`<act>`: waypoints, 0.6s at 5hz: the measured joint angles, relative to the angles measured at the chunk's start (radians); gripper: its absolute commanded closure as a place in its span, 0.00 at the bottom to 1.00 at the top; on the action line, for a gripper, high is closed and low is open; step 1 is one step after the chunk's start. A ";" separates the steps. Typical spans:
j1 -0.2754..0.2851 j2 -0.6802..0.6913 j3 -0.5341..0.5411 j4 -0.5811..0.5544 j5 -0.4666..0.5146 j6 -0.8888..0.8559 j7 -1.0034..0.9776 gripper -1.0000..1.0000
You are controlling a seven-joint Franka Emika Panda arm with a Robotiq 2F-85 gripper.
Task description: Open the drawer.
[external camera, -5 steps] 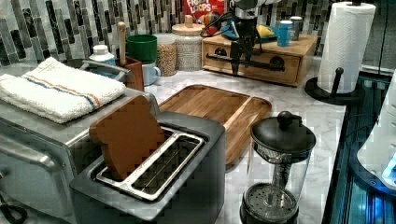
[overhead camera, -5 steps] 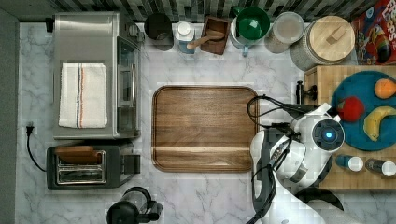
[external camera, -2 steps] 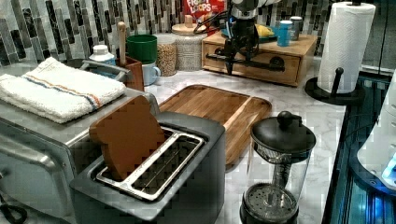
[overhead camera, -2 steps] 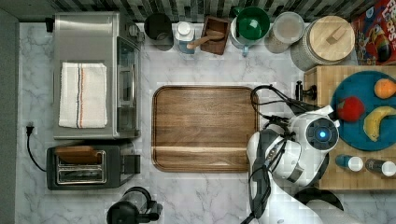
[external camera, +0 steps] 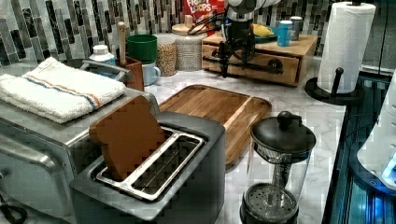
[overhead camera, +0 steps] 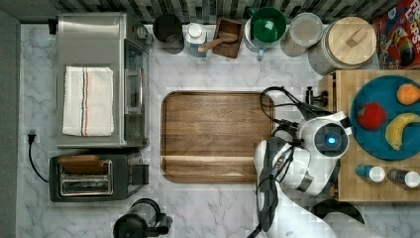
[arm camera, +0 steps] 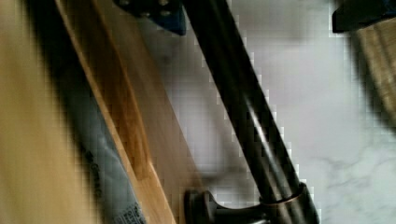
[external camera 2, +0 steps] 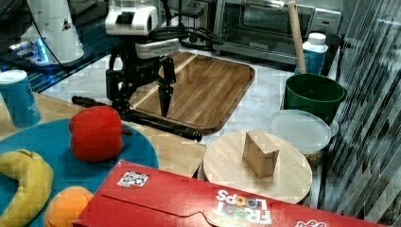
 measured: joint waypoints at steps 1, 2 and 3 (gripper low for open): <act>0.010 -0.020 0.063 -0.037 0.001 0.000 0.003 0.00; 0.060 -0.059 0.110 -0.088 0.001 -0.005 0.024 0.00; 0.126 -0.081 0.154 -0.117 -0.007 -0.017 0.125 0.00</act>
